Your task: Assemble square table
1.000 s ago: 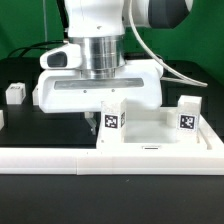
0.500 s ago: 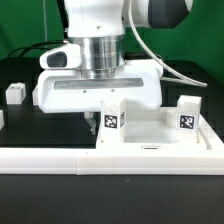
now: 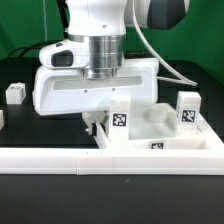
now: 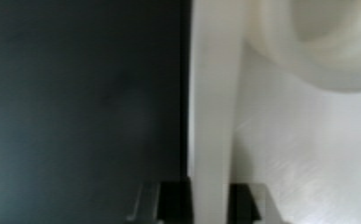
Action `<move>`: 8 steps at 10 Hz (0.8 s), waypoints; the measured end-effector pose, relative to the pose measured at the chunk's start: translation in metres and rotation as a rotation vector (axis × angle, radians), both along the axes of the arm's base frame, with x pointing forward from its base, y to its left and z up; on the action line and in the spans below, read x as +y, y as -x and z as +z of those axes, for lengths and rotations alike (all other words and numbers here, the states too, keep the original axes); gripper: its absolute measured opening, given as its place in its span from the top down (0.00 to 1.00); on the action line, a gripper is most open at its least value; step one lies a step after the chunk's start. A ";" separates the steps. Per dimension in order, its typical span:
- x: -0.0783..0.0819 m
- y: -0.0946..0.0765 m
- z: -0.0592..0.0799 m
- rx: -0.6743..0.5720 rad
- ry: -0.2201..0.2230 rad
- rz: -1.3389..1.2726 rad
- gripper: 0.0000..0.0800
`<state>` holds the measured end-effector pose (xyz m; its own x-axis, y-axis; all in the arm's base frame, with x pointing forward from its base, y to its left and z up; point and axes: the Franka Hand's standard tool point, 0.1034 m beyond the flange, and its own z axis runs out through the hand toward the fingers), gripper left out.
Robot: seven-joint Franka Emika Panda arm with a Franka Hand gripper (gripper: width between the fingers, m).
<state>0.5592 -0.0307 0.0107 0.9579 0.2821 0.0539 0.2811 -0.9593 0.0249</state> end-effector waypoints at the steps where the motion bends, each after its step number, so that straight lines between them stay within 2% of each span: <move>1: -0.002 0.000 0.000 0.003 0.010 0.082 0.94; 3: -0.005 -0.002 0.001 0.008 0.030 0.245 0.94; 4: -0.006 -0.011 0.003 0.000 0.049 0.406 0.94; 5: 0.000 -0.021 0.004 -0.026 0.076 0.596 0.94; 7: 0.027 -0.033 0.006 -0.033 0.127 0.908 0.93; 8: 0.023 -0.033 0.005 -0.030 0.127 0.917 0.93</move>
Offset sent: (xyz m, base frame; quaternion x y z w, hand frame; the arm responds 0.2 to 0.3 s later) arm 0.0274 0.0113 -0.0020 0.0388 0.0126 -0.3469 0.9370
